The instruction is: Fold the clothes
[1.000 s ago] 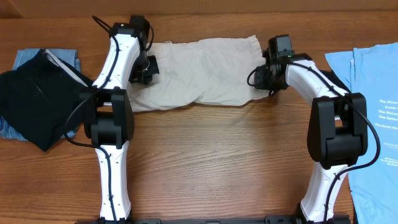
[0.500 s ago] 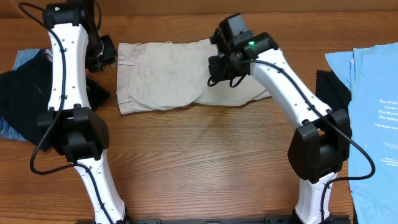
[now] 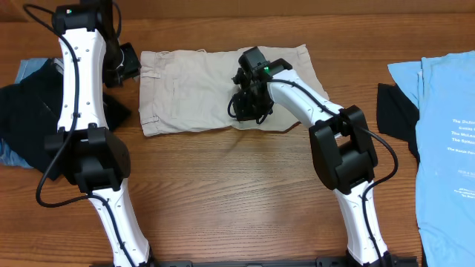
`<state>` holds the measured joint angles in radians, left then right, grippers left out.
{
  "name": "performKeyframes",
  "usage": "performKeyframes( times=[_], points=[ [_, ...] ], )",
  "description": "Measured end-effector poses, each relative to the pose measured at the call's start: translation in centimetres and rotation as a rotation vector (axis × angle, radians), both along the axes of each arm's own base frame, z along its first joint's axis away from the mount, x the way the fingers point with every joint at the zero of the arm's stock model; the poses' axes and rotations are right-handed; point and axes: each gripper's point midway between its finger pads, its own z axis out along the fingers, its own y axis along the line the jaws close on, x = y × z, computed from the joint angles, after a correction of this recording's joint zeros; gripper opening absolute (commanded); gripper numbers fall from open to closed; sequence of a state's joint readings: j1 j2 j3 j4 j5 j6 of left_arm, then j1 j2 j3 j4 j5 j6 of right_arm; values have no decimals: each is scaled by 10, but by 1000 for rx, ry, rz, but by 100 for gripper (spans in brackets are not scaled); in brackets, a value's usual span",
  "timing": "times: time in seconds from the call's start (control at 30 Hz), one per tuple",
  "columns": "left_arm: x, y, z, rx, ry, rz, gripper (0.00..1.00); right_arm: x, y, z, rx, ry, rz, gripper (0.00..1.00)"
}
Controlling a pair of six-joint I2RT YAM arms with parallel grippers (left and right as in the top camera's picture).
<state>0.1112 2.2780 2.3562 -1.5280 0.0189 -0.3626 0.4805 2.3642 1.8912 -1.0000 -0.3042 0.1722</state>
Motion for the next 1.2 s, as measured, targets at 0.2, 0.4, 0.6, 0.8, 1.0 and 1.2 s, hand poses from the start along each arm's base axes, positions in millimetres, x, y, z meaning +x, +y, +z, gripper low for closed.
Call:
performKeyframes(
  times=[0.2, 0.4, 0.6, 0.8, 1.0, 1.2],
  points=[
    [2, 0, 0, 0, -7, 0, 42, 31, 18, 65, 36, -128, -6, 4],
    [1, 0, -1, 0, -4, 0, 42, 26, 51, 50, 79, -189, 32, 4],
    [1, 0, -2, 0, -3, 0, 42, 7, 51, -2, 73, -203, 49, 4],
    [1, 0, -2, 0, -2, 0, 42, 11, 51, 29, 56, -192, 47, 4],
    [1, 0, -2, 0, -1, 0, 41, 55, 66, 118, 129, -433, 13, 4],
    [1, -3, -2, 0, -2, -7, 40, 63, 61, 54, 40, -387, 0, 4]
  ],
)
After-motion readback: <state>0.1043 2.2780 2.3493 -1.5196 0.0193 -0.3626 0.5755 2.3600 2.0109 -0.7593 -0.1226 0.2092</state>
